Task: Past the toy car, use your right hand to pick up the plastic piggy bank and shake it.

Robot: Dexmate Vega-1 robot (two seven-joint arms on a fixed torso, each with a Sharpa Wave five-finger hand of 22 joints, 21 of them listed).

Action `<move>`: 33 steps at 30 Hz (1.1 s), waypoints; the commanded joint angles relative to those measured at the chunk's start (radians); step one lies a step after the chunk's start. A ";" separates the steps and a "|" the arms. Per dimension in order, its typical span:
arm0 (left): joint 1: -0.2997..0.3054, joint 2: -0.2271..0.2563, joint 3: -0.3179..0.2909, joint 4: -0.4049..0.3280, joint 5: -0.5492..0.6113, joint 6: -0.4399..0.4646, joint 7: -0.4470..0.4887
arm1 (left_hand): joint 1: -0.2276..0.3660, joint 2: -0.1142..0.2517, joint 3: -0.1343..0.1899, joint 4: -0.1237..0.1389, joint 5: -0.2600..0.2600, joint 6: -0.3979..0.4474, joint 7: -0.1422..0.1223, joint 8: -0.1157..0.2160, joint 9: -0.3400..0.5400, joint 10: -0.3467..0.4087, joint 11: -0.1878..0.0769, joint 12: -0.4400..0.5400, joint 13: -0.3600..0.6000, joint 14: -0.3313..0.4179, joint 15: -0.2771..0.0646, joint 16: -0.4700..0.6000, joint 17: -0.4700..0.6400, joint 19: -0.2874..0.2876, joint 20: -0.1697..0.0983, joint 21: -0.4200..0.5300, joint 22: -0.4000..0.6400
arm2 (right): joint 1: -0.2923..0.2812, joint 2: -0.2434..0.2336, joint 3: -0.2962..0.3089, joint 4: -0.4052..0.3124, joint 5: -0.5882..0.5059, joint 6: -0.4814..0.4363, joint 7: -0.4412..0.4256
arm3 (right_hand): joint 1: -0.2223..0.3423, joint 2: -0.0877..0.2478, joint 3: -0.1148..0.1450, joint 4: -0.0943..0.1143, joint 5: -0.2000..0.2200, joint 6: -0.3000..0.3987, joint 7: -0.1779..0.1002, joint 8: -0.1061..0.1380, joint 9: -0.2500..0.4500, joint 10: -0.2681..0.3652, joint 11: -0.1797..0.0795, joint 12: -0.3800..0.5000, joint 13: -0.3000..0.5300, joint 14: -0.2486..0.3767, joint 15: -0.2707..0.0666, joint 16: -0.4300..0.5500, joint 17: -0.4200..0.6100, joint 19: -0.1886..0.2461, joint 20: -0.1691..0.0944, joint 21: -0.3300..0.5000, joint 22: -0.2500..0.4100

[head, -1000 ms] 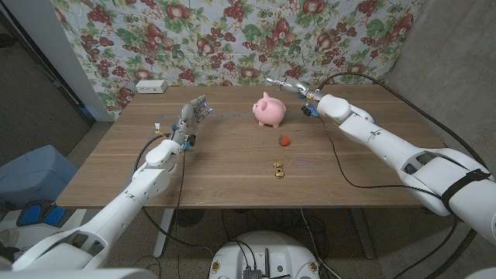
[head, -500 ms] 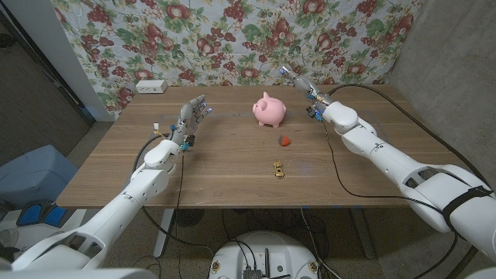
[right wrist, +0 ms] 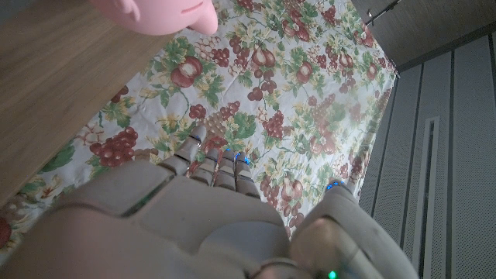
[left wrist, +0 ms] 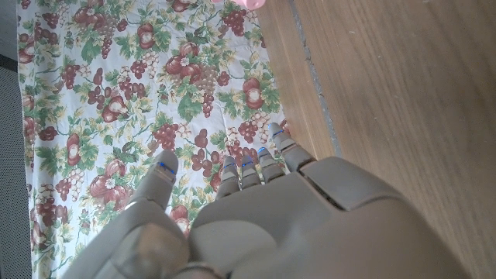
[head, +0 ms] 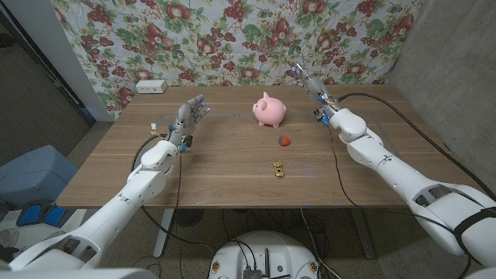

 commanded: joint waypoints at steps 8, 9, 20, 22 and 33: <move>0.013 0.020 -0.013 0.000 -0.012 -0.035 -0.050 | 0.000 0.039 -0.002 -0.004 0.000 -0.003 0.004 0.000 0.004 -0.004 -0.009 0.001 0.004 -0.010 -0.012 -0.002 0.004 -0.004 -0.007 -0.001 0.003 | -0.187 -0.080 0.092 -0.246 0.067 -0.083 -0.117 | -0.016 0.006 0.004 -0.001 -0.005 0.045 0.022 0.016 0.000 0.034 0.009 0.013 -0.014 0.022 0.018 0.006 -0.026 0.030 0.015 -0.016 0.001; 0.013 0.022 -0.014 0.000 -0.013 -0.037 -0.056 | 0.000 0.039 -0.002 -0.004 0.000 -0.004 0.004 0.000 0.004 -0.004 -0.008 0.001 0.004 -0.010 -0.012 -0.001 0.004 -0.004 -0.007 -0.001 0.003 | -0.195 -0.085 0.096 -0.257 0.071 -0.088 -0.120 | -0.016 0.006 0.004 -0.001 -0.006 0.045 0.021 0.015 0.000 0.038 0.009 0.014 -0.015 0.027 0.019 0.008 -0.029 0.031 0.016 -0.018 0.001; 0.001 0.036 -0.022 0.032 -0.040 -0.049 -0.125 | 0.000 0.039 -0.003 -0.004 0.000 -0.004 0.005 0.001 0.004 -0.003 -0.007 0.002 0.004 -0.010 -0.013 -0.001 0.004 -0.004 -0.008 -0.001 0.003 | -0.275 -0.091 0.131 -0.345 0.058 -0.100 -0.207 | -0.023 0.009 0.006 -0.005 -0.012 0.051 0.028 0.013 0.000 0.062 0.009 0.018 -0.024 0.056 0.038 0.016 -0.049 0.065 -0.008 -0.026 0.002; -0.003 0.037 -0.024 0.044 -0.049 -0.051 -0.143 | 0.000 0.039 -0.003 -0.004 0.000 -0.004 0.005 0.001 0.004 -0.004 -0.007 0.002 0.004 -0.010 -0.013 -0.001 0.004 -0.004 -0.008 -0.001 0.003 | -0.286 -0.089 0.133 -0.357 0.046 -0.101 -0.227 | -0.023 0.011 0.007 -0.006 -0.014 0.053 0.032 0.013 0.000 0.066 0.012 0.018 -0.025 0.058 0.035 0.015 -0.054 0.070 -0.024 -0.030 0.002; -0.027 0.048 -0.034 0.116 -0.084 -0.060 -0.240 | 0.001 0.038 -0.003 -0.005 0.000 -0.005 0.003 0.001 0.004 -0.004 -0.009 0.002 0.004 -0.010 -0.014 -0.001 0.004 -0.004 -0.008 0.000 0.003 | -0.368 -0.036 0.161 -0.422 -0.088 -0.073 -0.440 | -0.014 0.018 0.016 -0.019 -0.017 0.072 0.042 0.017 0.000 0.089 0.017 0.022 -0.030 0.070 0.032 0.015 -0.073 0.087 -0.046 -0.044 0.001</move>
